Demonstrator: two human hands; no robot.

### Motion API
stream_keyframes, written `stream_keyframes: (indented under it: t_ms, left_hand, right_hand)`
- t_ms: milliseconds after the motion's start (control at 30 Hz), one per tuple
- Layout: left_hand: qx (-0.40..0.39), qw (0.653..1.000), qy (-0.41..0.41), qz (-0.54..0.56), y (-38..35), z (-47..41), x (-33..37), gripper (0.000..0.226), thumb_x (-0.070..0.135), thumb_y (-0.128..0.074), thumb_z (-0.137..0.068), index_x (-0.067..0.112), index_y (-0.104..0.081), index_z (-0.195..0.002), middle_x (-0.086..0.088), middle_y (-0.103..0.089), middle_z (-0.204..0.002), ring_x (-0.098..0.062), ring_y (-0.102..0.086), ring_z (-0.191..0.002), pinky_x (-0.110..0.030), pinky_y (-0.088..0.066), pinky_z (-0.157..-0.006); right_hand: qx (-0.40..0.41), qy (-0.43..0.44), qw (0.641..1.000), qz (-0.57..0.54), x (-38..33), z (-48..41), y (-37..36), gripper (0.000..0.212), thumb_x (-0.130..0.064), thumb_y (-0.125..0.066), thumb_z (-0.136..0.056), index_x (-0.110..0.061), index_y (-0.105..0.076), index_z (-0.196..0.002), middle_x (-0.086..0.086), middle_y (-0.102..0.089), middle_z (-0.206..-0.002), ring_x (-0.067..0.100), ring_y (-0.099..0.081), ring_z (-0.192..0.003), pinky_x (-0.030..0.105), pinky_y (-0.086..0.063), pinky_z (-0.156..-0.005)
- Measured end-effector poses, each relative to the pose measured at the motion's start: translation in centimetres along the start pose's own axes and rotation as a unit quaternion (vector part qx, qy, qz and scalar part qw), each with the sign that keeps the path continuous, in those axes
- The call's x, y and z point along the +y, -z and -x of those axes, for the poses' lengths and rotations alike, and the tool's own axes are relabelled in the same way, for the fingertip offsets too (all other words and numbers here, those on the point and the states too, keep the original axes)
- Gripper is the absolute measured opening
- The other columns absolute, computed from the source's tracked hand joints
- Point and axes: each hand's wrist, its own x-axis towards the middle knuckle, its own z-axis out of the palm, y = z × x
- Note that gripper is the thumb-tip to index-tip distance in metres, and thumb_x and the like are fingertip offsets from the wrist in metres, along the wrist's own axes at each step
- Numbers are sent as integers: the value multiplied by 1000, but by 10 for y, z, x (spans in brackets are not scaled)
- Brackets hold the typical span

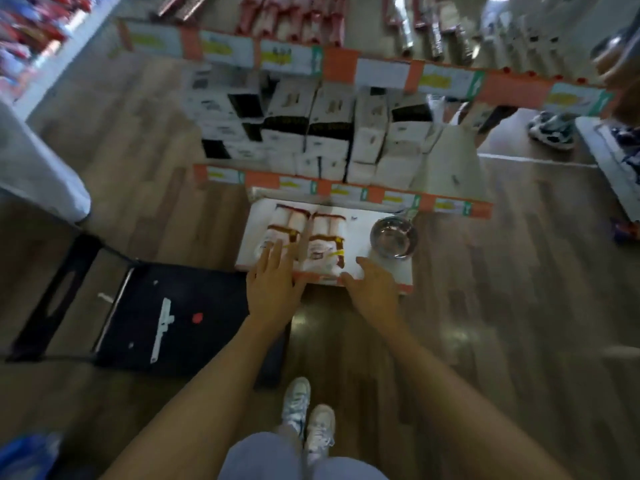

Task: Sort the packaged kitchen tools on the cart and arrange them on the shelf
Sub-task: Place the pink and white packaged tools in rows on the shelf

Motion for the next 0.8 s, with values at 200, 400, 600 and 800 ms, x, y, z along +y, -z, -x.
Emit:
stream_keyframes:
  t_ms: [200,400,600,800]
  left_hand:
    - [-16,998,51,-38,-5,20,-79,64,39,-43,-94,20,-14,-148,-7,-9,-157,-29,-12,-144,-48,-24,-111]
    - [-55,992,85,-70,-7,15,-175,62,40,-39,-96,19,-13,-148,-5,-9,-157,-28,-17,-142,-44,-31,-108]
    - [-43,993,66,-93,-19,-5,-274,62,40,-38,-96,21,-10,-148,-3,-9,-158,-24,-12,-144,-41,-26,-111]
    - [-18,992,59,-112,-56,-40,-377,61,40,-37,-96,24,-10,-148,-1,-13,-157,-22,-14,-144,-40,-30,-108]
  right_hand:
    - [-50,36,997,38,-20,13,-76,36,-28,-52,-93,-13,-51,-125,7,-56,-129,23,-53,-119,30,-41,-98]
    - [-93,40,987,122,-48,10,-167,49,-32,-47,-95,-13,-38,-140,5,-43,-144,22,-40,-131,34,-38,-103]
    - [-107,28,983,145,-78,0,-273,48,-32,-47,-95,-13,-40,-138,4,-45,-141,21,-41,-129,33,-41,-98]
    - [-102,28,983,148,-92,-32,-388,40,-30,-49,-94,-12,-46,-130,5,-52,-132,21,-47,-121,34,-43,-93]
